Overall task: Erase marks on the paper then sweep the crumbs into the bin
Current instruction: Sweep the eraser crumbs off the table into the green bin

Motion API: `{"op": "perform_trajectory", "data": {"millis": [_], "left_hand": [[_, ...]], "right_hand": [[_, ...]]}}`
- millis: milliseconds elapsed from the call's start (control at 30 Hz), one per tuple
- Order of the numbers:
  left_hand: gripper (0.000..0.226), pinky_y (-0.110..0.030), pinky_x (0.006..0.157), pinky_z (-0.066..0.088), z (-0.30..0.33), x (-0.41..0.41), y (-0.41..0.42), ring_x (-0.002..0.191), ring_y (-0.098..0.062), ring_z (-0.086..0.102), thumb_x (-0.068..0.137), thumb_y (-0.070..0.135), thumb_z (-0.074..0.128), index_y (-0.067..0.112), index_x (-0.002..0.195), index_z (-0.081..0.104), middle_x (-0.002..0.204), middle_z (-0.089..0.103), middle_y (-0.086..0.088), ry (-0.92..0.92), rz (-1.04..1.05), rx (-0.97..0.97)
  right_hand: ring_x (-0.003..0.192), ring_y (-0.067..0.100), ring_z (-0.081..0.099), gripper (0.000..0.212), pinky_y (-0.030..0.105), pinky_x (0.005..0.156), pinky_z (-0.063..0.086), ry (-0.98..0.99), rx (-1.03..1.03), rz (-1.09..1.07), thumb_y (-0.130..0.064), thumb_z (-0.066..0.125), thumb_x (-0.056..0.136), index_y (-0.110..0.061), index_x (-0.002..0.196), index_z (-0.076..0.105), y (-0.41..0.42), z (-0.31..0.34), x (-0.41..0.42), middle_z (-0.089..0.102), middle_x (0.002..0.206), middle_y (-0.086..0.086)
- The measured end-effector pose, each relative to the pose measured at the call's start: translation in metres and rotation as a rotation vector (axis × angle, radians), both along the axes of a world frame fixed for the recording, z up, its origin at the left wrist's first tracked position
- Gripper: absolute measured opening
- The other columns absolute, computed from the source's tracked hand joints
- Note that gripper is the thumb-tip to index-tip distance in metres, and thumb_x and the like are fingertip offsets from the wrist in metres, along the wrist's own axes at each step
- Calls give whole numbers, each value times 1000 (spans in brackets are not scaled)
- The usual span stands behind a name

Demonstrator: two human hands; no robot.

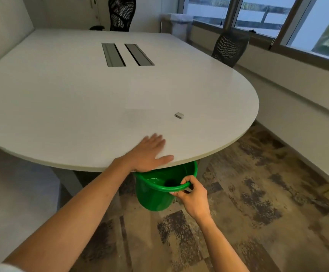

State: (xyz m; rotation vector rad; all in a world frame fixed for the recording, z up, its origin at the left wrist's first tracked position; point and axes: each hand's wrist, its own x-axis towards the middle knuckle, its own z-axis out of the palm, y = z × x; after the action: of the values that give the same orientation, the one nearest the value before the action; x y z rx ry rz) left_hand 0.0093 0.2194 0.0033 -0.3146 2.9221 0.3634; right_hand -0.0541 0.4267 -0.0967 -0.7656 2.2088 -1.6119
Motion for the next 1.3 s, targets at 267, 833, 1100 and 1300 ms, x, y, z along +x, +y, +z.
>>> {"op": "perform_trajectory", "data": {"millis": [267,833,1100,1300], "left_hand": [[84,-25,119,-10,-1,32,55,144,-1,-19,89,70,17,21,154,-7,161,-15,6,17,-210,175],[96,-39,122,-7,-7,27,50,146,-15,-21,81,80,1,17,153,-10,160,-19,-1,60,19,-3],[67,-11,114,-7,-7,45,76,140,12,-8,96,59,28,26,153,16,156,4,19,338,11,336],[73,-27,116,-5,0,39,32,146,-6,-5,96,62,27,21,155,14,161,2,7,349,336,101]], "right_hand": [[78,21,59,31,27,62,53,55,-7,-31,-20,85,68,-22,79,56,2,6,-1,64,83,2],[90,15,64,33,22,71,56,40,-55,-47,-15,85,67,-23,82,57,2,14,10,66,93,0],[84,16,63,34,21,67,54,63,-43,-101,-14,86,65,-24,82,57,9,15,13,65,89,2],[89,14,60,38,33,69,57,78,-5,-95,-17,87,64,-26,83,56,13,14,14,61,91,-5]]}}
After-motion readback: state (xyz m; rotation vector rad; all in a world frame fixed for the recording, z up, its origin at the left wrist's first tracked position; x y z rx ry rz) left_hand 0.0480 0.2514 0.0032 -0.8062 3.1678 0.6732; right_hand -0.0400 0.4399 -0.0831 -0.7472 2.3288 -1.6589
